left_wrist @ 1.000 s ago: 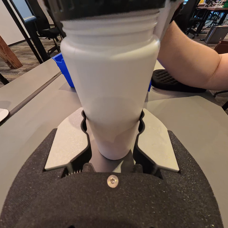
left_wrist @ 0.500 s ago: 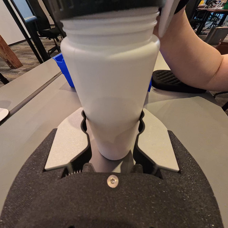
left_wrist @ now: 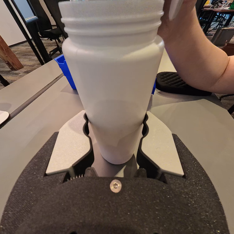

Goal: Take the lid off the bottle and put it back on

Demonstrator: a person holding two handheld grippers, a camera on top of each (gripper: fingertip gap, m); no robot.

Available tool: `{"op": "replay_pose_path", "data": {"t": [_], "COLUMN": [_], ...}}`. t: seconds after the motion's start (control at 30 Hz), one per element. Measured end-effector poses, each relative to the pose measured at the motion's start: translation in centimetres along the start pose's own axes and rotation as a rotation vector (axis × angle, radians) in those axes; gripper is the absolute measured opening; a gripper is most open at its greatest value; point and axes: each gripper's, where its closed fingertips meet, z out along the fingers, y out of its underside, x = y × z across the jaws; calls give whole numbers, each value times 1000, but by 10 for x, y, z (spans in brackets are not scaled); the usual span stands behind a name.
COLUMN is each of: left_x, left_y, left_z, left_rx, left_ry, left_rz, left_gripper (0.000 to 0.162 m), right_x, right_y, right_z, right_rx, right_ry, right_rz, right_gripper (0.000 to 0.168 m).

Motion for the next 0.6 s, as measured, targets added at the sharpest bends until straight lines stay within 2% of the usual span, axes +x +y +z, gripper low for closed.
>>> {"op": "replay_pose_path", "data": {"t": [0.1, 0.17, 0.2, 0.27, 0.33, 0.47, 0.6], "left_x": [0, 0, 0, 0, 0, 0, 0], "left_y": [0, 0, 0, 0, 0, 0, 0], "left_z": [0, 0, 0, 1, 1, 1, 1], "left_rx": [-2, -4, -3, -5, -6, -4, -7], "left_ry": [-1, -3, -4, -3, 0, 4, 3], "left_rz": [0, -1, -3, -2, -2, -8, -3], "left_gripper": [83, 83, 83, 84, 83, 83, 84], "right_x": [25, 66, 93, 143, 170, 184, 187], "right_y": [-21, -23, -14, 26, 80, 171, 225], "right_z": [-35, -83, -113, -175, -217, -233, -243], "right_rx": [48, 33, -8, -139, -271, -458, -649], "right_ry": [173, 392, 537, 804, 929, 937, 992], "right_rz": [-81, -65, -38, 63, 248, 580, 673], "right_gripper": [71, 71, 70, 70, 70, 70, 71]}}
